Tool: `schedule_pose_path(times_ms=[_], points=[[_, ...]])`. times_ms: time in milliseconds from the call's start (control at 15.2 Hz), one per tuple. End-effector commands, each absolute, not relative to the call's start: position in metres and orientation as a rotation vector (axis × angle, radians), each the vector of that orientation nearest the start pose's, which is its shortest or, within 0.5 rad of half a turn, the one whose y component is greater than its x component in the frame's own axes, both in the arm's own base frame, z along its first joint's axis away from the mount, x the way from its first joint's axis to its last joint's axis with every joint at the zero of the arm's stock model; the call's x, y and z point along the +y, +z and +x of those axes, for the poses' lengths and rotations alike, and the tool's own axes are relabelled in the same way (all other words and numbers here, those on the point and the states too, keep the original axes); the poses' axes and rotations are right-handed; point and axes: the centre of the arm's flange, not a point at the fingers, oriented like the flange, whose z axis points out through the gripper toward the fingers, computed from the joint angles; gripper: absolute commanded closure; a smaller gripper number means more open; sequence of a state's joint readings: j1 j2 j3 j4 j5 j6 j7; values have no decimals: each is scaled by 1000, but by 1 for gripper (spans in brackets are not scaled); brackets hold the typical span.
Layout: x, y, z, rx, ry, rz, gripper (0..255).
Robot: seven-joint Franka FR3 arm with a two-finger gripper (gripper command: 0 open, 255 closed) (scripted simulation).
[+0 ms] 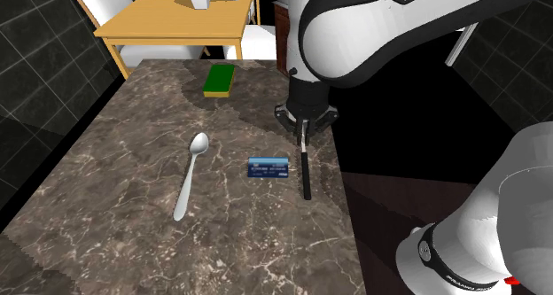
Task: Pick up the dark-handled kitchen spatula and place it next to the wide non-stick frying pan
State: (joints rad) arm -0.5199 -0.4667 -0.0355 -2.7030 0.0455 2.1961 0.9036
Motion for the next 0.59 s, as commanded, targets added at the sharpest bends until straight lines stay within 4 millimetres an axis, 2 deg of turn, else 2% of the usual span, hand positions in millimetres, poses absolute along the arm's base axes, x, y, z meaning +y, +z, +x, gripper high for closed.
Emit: schedule_pose_path(times_ms=[0,132,528], points=[[-192,370,314,2091,76,-2284,255],[-192,370,314,2091,76,-2284,255],[-192,401,314,2091,76,-2284,255]])
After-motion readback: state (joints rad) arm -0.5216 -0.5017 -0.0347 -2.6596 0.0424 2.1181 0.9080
